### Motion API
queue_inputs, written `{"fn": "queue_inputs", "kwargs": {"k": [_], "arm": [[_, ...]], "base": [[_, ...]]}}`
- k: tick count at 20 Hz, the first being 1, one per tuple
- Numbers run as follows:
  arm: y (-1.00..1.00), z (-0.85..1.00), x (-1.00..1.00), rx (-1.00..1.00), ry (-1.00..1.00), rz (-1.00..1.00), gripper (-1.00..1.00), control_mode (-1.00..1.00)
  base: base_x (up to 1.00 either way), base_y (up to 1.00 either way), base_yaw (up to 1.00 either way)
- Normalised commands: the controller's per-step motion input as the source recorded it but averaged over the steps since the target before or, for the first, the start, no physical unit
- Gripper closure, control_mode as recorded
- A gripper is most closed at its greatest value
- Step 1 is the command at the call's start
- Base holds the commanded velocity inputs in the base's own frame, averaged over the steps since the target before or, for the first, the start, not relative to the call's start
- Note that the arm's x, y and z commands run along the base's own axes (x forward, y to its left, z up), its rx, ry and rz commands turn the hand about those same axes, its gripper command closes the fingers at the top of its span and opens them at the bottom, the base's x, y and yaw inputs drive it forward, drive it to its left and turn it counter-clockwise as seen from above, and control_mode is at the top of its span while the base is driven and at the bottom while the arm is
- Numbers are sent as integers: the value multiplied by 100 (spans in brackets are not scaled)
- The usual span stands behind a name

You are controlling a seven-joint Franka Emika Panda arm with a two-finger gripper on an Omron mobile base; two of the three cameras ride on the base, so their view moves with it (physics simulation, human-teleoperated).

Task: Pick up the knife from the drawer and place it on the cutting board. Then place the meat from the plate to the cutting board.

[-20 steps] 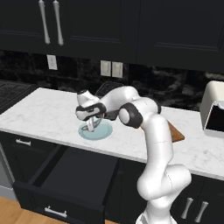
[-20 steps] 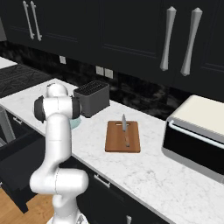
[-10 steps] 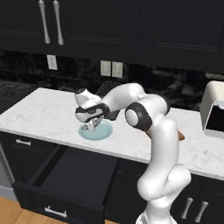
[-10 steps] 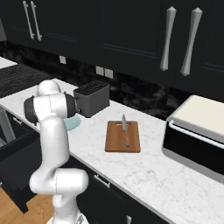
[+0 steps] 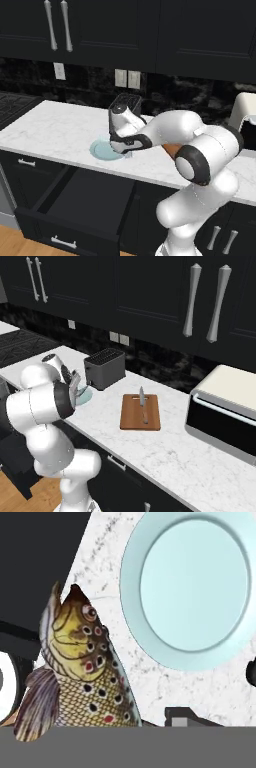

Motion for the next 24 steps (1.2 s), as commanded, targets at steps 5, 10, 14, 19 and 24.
{"fn": "queue_inputs", "kwargs": {"k": [5, 10, 14, 19, 24], "arm": [[-100, 43, -56, 16, -2, -5, 100, -100], [-100, 28, -2, 18, 0, -20, 100, -100], [-100, 4, 35, 14, 0, -26, 100, -100], [-97, 10, 63, 3, 3, -35, 100, -100], [-58, 1, 30, 0, 2, -51, 100, -100]], "base": [[0, 0, 0], [0, 0, 0], [0, 0, 0], [0, 0, 0], [0, 0, 0]]}}
